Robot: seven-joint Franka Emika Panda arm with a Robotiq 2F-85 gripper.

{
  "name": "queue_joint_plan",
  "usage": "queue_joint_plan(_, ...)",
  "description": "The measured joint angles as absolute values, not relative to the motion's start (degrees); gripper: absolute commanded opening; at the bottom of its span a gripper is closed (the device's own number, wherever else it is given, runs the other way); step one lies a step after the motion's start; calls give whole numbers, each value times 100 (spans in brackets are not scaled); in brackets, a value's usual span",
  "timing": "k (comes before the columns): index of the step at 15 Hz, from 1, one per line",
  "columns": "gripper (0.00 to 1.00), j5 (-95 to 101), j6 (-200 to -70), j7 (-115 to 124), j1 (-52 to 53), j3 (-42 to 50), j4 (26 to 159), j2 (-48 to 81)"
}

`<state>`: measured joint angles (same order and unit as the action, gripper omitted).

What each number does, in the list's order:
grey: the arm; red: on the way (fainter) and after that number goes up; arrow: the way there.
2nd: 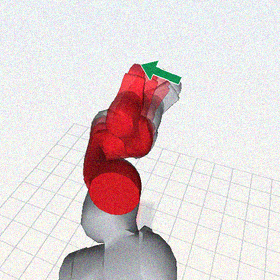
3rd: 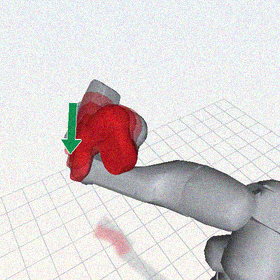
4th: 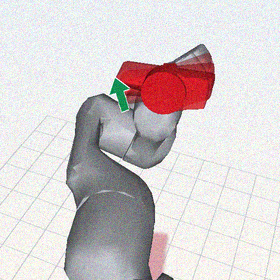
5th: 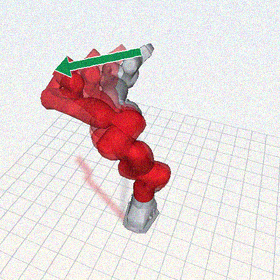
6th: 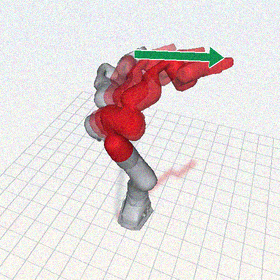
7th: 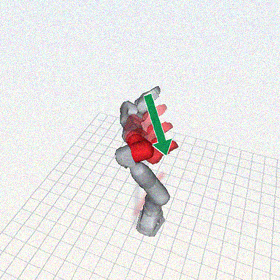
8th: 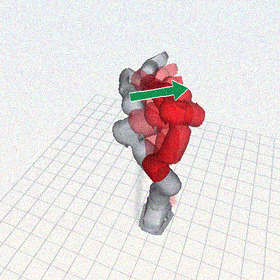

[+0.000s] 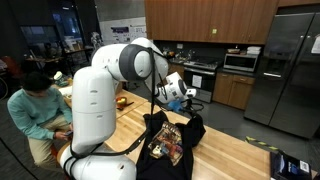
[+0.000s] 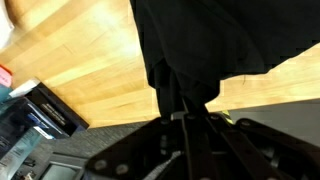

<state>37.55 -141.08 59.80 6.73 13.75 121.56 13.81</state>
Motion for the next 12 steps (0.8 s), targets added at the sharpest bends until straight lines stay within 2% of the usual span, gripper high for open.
queue_joint_plan(6,3,4373,-13465,7681,360,1443,11847,1500)
queue_joint_plan(12,1,4435,-13415,7851,282,1434,11758,1557)
